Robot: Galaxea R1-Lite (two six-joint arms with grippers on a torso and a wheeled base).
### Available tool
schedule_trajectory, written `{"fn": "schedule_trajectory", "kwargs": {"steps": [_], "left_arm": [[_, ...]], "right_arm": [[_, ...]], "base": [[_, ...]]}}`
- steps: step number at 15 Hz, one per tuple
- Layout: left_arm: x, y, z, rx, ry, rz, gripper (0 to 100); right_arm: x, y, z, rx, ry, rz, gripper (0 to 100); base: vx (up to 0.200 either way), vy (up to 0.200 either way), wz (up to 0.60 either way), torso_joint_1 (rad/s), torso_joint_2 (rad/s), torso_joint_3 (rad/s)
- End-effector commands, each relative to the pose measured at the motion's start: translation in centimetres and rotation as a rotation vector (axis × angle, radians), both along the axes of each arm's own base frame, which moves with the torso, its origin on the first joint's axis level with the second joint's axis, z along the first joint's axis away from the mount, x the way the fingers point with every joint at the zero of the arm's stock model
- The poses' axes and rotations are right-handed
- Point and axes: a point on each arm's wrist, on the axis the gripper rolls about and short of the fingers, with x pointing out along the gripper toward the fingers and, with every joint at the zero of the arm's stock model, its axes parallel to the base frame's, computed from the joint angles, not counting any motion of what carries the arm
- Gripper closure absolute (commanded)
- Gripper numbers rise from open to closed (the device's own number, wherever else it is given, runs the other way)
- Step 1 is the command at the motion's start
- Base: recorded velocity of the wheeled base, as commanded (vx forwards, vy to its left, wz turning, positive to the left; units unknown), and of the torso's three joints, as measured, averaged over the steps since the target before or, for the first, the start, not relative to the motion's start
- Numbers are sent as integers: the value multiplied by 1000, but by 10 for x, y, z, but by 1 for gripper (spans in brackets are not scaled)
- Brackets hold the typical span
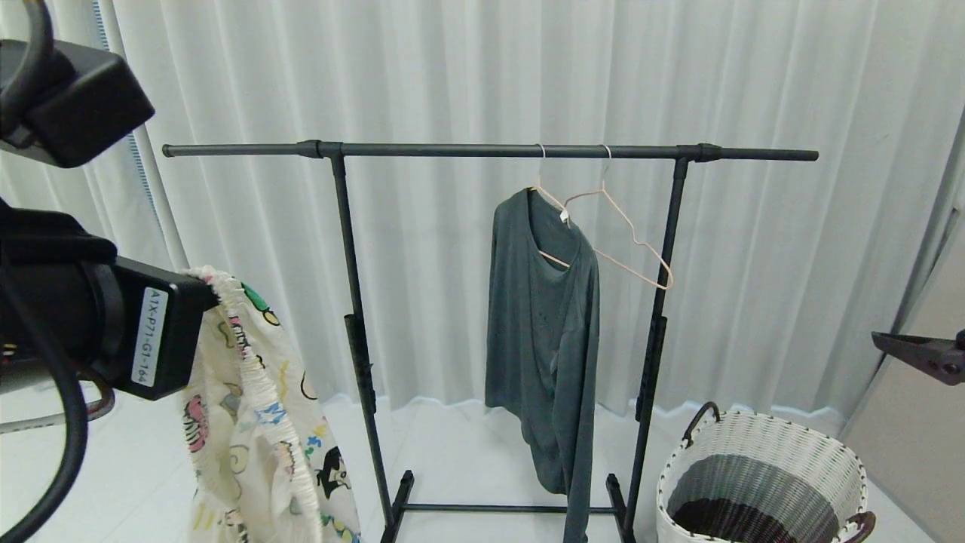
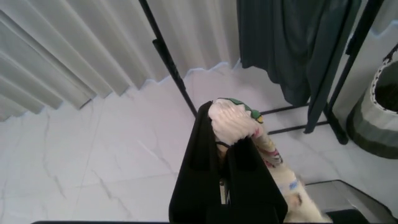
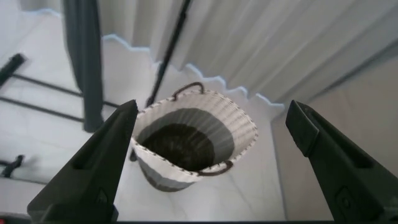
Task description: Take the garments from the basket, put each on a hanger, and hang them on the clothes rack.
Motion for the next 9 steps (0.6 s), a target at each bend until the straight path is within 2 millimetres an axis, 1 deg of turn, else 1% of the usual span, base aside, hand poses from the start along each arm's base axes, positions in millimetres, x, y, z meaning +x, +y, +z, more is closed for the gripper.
{"fn": "schedule_trajectory", "kwargs": {"steps": [1,3,9], "left_arm": [[1,-1,-1,5,5,0,100],[2,-2,-2,7,8,-1,100],[3,-3,-3,10,11,-1,100]], "right_arm": [[1,1,-2,2,11,9,0],[5,2,-5,-1,25,9,0],[18,5,-9,13,-31,18,0]], "base": [[0,0,0,393,-456,-237],[0,0,0,322,-464,-254],[0,0,0,262,-510,-259]]}}
